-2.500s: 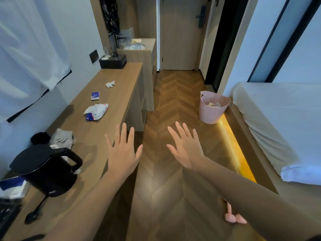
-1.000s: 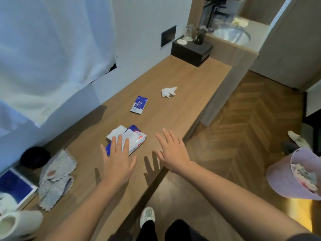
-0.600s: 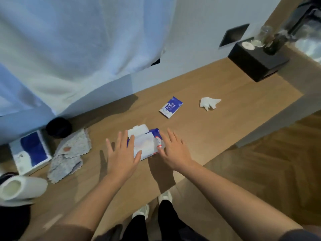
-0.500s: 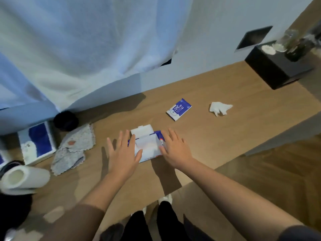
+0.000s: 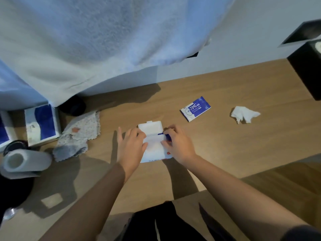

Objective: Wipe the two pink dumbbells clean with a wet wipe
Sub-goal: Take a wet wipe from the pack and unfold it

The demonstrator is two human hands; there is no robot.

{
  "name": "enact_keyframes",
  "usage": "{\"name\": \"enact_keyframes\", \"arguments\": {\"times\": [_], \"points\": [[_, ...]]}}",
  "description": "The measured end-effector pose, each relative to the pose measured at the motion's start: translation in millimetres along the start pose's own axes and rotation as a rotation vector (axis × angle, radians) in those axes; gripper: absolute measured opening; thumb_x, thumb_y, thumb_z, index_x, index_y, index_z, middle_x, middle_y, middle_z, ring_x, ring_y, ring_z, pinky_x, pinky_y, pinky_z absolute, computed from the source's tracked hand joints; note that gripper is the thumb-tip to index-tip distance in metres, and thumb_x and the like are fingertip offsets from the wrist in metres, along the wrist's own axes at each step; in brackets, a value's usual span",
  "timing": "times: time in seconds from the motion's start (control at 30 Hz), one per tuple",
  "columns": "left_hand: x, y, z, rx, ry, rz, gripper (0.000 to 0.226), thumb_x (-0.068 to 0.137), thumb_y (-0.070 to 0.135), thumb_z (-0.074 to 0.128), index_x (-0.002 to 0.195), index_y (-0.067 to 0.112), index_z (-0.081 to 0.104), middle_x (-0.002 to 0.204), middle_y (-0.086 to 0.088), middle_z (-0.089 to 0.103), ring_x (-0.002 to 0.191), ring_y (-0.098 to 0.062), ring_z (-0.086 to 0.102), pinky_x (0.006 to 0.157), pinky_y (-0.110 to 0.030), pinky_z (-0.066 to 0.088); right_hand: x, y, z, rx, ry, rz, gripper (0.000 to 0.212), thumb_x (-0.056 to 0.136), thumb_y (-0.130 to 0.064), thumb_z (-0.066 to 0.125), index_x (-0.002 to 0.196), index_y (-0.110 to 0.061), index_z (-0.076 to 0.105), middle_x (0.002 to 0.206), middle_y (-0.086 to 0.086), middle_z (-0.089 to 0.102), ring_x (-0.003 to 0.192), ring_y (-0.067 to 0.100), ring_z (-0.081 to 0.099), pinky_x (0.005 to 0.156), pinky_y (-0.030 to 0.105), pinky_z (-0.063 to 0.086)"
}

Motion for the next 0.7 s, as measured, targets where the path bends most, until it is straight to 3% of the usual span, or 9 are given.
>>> {"name": "enact_keyframes", "arguments": {"times": [0.17,0.33,0.43,0.53,0.6,0.67,0.7], "points": [[3,4,0,-0.092,0.016,0.008,0.002,0.091,0.017,0.067,0.09,0.016,0.069,0.098,-0.001,0.061,0.099,-0.025,0.056,0.114,-0.055,0.024,5,-5,-5,0.072,0.033,-0.05,0.011,0.088,-0.021,0.069,0.096,-0.015,0.067,0.109,0.002,0.058,0.097,0.018,0.053,0.083,0.034,0.048],[-1,5,-7,-0.208,0.066,0.039,0.008,0.088,0.012,0.065,0.081,0.015,0.063,0.084,0.002,0.063,0.089,-0.025,0.058,0.099,-0.047,0.038,2,-7,-15,0.416,-0.101,0.013,0.007,0.086,-0.005,0.063,0.087,-0.011,0.06,0.088,-0.004,0.063,0.08,0.013,0.057,0.07,0.033,0.051],[-8,4,-16,-0.5,0.079,-0.046,0.008,0.088,0.012,0.063,0.084,0.019,0.06,0.077,0.006,0.062,0.076,-0.015,0.055,0.083,-0.029,0.042,-2,-8,-21,0.638,-0.142,0.119,0.01,0.087,-0.005,0.062,0.084,-0.013,0.056,0.078,-0.001,0.061,0.066,0.002,0.053,0.058,0.015,0.044],[-9,2,-18,-0.922,-0.1,-0.281,0.016,0.092,0.017,0.064,0.104,0.026,0.06,0.084,0.005,0.067,0.074,0.001,0.06,0.063,-0.008,0.041,-5,-9,-29,0.861,-0.119,0.279,0.015,0.087,-0.005,0.064,0.084,-0.018,0.057,0.076,0.001,0.058,0.064,-0.003,0.055,0.056,0.011,0.045],[-10,2,-19,-1.179,-0.185,-0.421,0.011,0.094,0.016,0.064,0.105,0.017,0.066,0.09,-0.003,0.07,0.074,-0.002,0.062,0.07,-0.015,0.048,-8,-9,-33,1.008,-0.157,0.395,0.014,0.087,-0.005,0.065,0.091,-0.019,0.064,0.086,0.003,0.066,0.077,0.003,0.063,0.064,0.02,0.054],[-14,4,-22,-1.336,-0.22,-0.503,0.014,0.097,0.017,0.061,0.093,0.004,0.065,0.089,-0.011,0.066,0.083,-0.021,0.06,0.08,-0.036,0.049,-13,-10,-35,1.16,-0.275,0.477,0.014,0.088,-0.005,0.065,0.1,-0.012,0.067,0.095,0.013,0.07,0.087,0.02,0.066,0.075,0.036,0.056],[-17,6,-22,-1.408,-0.219,-0.526,0.018,0.098,0.017,0.059,0.087,0.004,0.062,0.088,-0.012,0.063,0.085,-0.024,0.058,0.081,-0.04,0.049,-17,-12,-35,1.252,-0.334,0.5,0.012,0.09,-0.007,0.065,0.101,-0.008,0.067,0.094,0.013,0.07,0.087,0.023,0.065,0.074,0.035,0.055]]}}
Point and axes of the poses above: each hand's wrist, its own x-axis towards the middle knuckle, its own z-axis out of the palm, y = z × x, the point moved 2 cm from there along x, towards the middle knuckle
